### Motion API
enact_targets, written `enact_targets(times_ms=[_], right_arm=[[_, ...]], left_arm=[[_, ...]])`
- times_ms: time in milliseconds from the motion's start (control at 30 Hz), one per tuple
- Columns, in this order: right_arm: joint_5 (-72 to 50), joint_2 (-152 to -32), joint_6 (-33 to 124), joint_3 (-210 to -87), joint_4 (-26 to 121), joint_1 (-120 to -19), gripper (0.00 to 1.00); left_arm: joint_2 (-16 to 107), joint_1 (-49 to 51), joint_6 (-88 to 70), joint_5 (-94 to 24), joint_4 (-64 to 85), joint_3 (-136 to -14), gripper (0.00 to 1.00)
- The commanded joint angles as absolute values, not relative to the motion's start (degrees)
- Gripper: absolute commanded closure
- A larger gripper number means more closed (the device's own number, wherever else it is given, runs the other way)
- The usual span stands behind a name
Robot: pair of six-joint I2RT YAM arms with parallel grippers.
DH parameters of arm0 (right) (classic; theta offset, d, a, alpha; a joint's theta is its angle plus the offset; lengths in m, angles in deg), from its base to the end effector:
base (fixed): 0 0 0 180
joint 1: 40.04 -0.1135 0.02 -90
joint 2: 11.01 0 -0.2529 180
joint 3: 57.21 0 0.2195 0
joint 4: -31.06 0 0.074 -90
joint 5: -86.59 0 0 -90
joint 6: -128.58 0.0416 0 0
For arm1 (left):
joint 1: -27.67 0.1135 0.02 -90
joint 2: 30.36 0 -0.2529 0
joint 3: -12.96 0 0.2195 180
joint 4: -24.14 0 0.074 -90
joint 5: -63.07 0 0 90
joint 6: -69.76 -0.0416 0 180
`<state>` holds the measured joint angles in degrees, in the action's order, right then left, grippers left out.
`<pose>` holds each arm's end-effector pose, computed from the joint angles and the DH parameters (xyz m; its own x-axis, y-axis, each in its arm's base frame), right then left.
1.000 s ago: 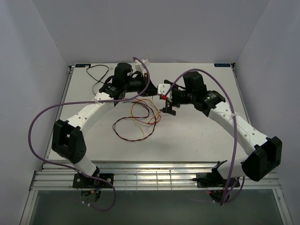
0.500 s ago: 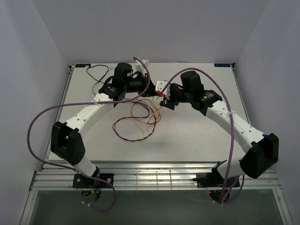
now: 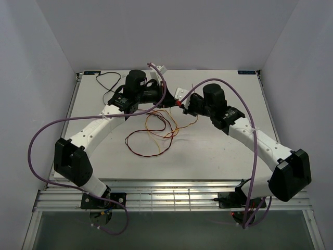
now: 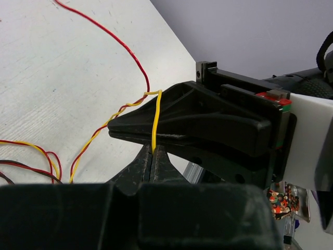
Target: Untangle the cables
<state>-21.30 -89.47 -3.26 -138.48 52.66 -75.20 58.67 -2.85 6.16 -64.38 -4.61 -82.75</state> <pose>0.2348 0.1810 0.3355 0.3280 -0.5455 -0.7713 -0.7611 0.3311 -0.5578 0.2739 -0.1909 0.3517 -0.6850 -0.0059 -0.7285 0.6520 0.4411 -0.6167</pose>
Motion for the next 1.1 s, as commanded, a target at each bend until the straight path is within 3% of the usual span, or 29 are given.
enact_targets(times_ms=[0, 233, 333, 367, 433, 467, 500, 533, 567, 733, 1067], right_arm=[[-21.07, -86.16, -0.97, -138.11, 46.83, -75.46, 0.92], [-29.85, -79.14, 13.61, -141.36, 55.27, -75.37, 0.89], [-27.07, -75.80, 20.46, -140.48, 53.87, -75.28, 0.87], [-24.00, -75.35, 23.87, -140.65, 53.86, -75.11, 0.82], [-18.73, -75.00, 28.28, -142.31, 54.21, -74.59, 0.67], [-14.17, -75.43, 30.39, -143.54, 55.00, -74.15, 0.64], [-12.82, -76.13, 33.98, -145.04, 56.22, -73.45, 0.54], [-12.03, -77.88, 35.67, -146.62, 58.76, -71.78, 0.38], [-11.93, -78.68, 37.42, -149.42, 59.83, -70.81, 0.07], [-13.69, -86.23, 48.76, -155.76, 65.19, -64.75, 0.10], [-24.49, -102.67, 49.57, -167.37, 74.25, -63.95, 0.10]], left_arm=[[55.59, -3.18, 6.04, -63.84, -5.34, -84.28, 1.00], [55.94, -3.09, 2.88, -58.74, -8.15, -86.04, 1.00], [55.86, -3.18, 1.83, -58.74, -8.42, -86.13, 1.00], [55.86, -3.18, 1.48, -58.83, -8.51, -86.04, 1.00], [55.42, -3.09, 0.43, -58.92, -8.68, -85.78, 1.00], [55.33, -3.18, -0.02, -59.27, -8.77, -85.60, 1.00], [55.16, -3.18, -0.37, -59.44, -8.86, -85.51, 1.00], [54.89, -3.18, -0.98, -59.97, -8.95, -85.34, 1.00], [54.80, -3.09, -1.25, -60.15, -8.95, -85.16, 1.00], [53.14, -3.18, -2.48, -60.41, -8.69, -83.76, 1.00], [52.43, -3.53, -3.19, -61.12, -8.24, -82.79, 1.00]])
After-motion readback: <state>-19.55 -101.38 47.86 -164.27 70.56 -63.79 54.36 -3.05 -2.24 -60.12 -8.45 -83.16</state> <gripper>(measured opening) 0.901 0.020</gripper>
